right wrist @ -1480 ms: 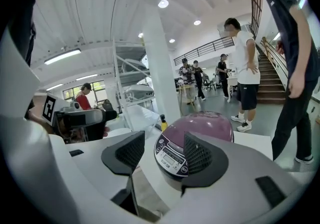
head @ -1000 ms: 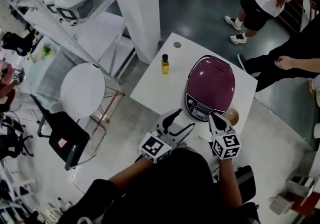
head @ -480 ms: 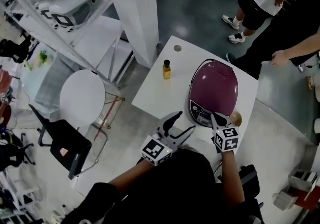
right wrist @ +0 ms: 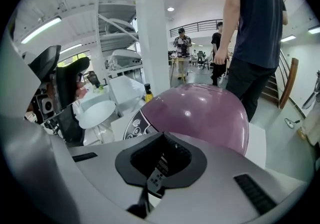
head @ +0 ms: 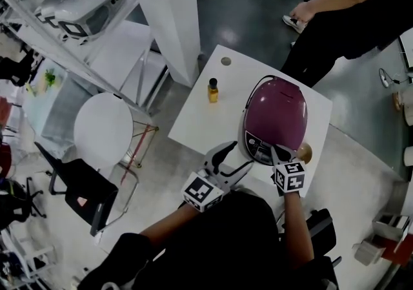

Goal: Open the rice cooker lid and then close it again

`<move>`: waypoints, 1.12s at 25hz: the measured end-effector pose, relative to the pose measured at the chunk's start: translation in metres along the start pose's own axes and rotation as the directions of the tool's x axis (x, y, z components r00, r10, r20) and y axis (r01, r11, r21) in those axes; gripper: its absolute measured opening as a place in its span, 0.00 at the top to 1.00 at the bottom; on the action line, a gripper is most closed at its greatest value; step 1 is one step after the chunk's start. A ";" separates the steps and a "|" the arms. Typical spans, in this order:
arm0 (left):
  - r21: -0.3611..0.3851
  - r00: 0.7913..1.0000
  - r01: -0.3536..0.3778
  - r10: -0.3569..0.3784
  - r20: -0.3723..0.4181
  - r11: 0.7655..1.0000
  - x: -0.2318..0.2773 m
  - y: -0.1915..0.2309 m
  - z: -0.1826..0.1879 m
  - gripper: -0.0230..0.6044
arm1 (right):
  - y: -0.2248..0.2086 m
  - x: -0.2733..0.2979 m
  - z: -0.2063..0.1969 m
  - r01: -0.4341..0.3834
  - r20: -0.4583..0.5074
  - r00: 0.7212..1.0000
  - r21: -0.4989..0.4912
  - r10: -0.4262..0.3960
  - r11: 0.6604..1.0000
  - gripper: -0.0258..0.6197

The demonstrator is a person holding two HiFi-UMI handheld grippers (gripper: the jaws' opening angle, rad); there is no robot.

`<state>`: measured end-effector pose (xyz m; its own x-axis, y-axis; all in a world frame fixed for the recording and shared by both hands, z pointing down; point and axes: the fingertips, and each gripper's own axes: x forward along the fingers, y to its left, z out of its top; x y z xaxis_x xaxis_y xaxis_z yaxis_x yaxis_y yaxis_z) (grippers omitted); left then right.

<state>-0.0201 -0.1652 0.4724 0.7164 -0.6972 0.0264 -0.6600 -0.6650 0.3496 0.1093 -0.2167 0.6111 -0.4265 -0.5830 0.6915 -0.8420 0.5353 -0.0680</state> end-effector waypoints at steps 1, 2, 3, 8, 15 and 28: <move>-0.003 1.000 0.001 -0.001 0.000 1.000 0.001 0.000 0.001 0.54 | 0.000 0.000 0.000 -0.002 -0.002 1.000 0.004 0.002 1.000 0.96; -0.005 1.000 0.000 0.000 0.001 1.000 0.001 0.001 0.002 0.54 | -0.001 0.000 0.000 -0.004 -0.003 1.000 0.009 0.004 1.000 0.96; -0.007 1.000 -0.003 0.003 0.002 1.000 0.000 0.002 0.002 0.54 | -0.001 0.000 0.001 -0.005 -0.005 1.000 0.012 0.005 1.000 0.96; -0.013 1.000 -0.018 0.018 -0.004 1.000 -0.003 0.006 -0.003 0.54 | 0.001 0.002 0.000 0.028 -0.027 0.999 -0.073 -0.030 0.997 0.96; -0.014 0.999 -0.042 0.042 -0.011 0.999 -0.012 0.011 -0.007 0.54 | 0.002 0.001 -0.002 0.099 -0.006 0.995 -0.151 -0.101 0.983 0.96; -0.021 0.999 -0.037 0.037 -0.003 0.999 -0.014 0.010 -0.010 0.54 | 0.003 -0.001 0.000 0.143 0.033 0.990 -0.140 -0.140 0.980 0.96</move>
<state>-0.0345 -0.1591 0.4847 0.6924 -0.7202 0.0423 -0.6810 -0.6330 0.3682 0.1068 -0.2143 0.6106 -0.3153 -0.6718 0.6703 -0.8396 0.5267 0.1330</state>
